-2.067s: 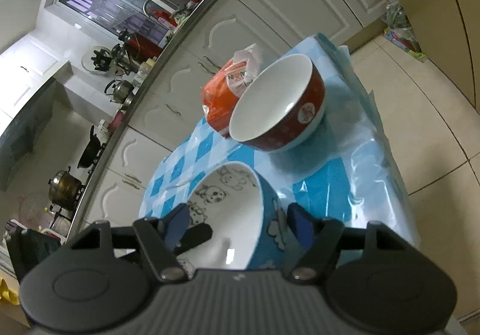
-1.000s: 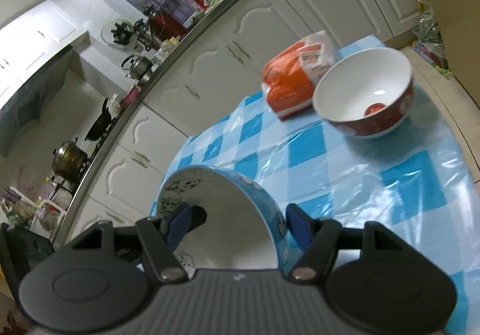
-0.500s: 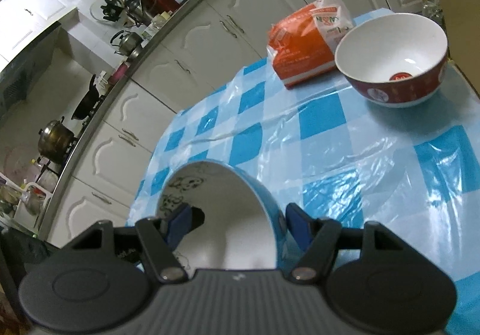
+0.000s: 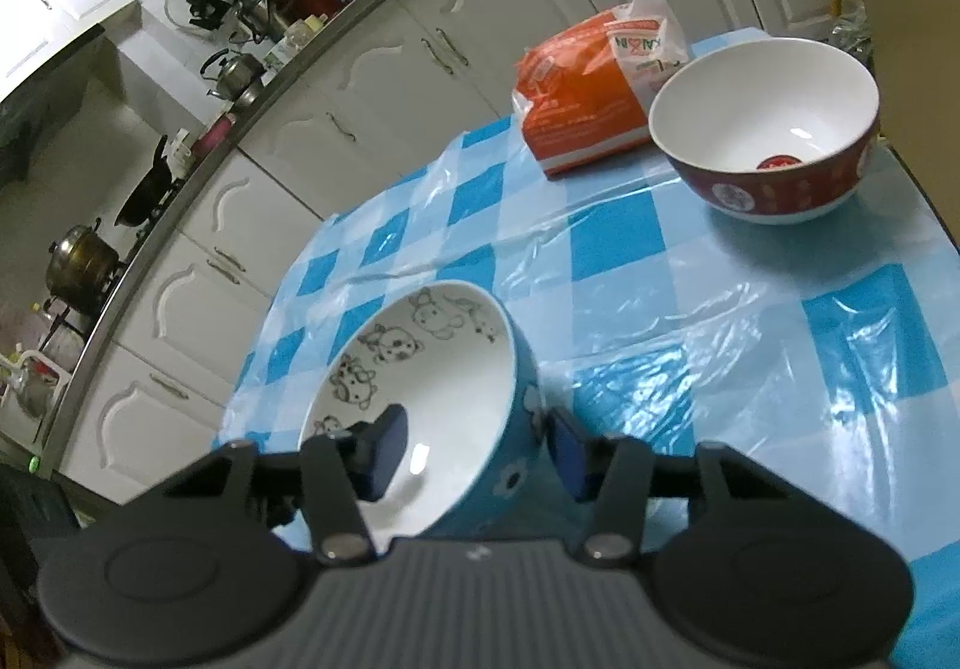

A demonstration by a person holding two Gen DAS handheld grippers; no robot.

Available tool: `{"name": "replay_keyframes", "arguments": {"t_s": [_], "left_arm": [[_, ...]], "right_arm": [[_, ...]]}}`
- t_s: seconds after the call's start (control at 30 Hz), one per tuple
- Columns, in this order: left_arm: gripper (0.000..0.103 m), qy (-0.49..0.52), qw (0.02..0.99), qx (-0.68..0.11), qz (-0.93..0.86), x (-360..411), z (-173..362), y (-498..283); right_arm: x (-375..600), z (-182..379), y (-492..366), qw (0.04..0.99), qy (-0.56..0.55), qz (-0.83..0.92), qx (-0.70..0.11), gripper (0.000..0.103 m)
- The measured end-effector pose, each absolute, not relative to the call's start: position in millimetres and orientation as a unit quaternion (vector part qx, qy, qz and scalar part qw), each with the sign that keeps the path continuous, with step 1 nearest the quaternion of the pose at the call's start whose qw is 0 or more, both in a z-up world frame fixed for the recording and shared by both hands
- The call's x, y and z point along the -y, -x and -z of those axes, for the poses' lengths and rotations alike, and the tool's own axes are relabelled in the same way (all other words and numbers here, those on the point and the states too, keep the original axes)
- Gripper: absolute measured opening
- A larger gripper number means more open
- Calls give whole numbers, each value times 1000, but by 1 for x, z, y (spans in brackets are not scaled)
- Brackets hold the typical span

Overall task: Organize plates and bowls
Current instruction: 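Lift the blue bowl with both tools and carry it toward the white bowl, then lower the blue bowl into the white bowl with both tools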

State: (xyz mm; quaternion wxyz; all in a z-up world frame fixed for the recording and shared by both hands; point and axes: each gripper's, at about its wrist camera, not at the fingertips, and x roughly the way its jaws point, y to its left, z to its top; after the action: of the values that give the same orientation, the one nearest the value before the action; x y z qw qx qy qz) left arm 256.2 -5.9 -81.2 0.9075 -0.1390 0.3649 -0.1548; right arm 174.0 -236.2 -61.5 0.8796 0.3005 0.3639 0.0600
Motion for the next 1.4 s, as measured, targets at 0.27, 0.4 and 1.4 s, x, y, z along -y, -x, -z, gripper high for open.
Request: {"name": "replay_keyframes", "arguments": {"t_s": [0.27, 0.4, 1.4], "left_arm": [[20, 138, 912, -353, 159, 1, 73, -248], [20, 144, 916, -340, 157, -7, 62, -240], [21, 171, 943, -281, 48, -151, 34, -129]], "right_arm": [[235, 51, -168, 882, -311, -64, -349, 51], [231, 42, -163, 881, -323, -79, -337, 51], [69, 17, -150, 851, -263, -251, -379, 51]]}}
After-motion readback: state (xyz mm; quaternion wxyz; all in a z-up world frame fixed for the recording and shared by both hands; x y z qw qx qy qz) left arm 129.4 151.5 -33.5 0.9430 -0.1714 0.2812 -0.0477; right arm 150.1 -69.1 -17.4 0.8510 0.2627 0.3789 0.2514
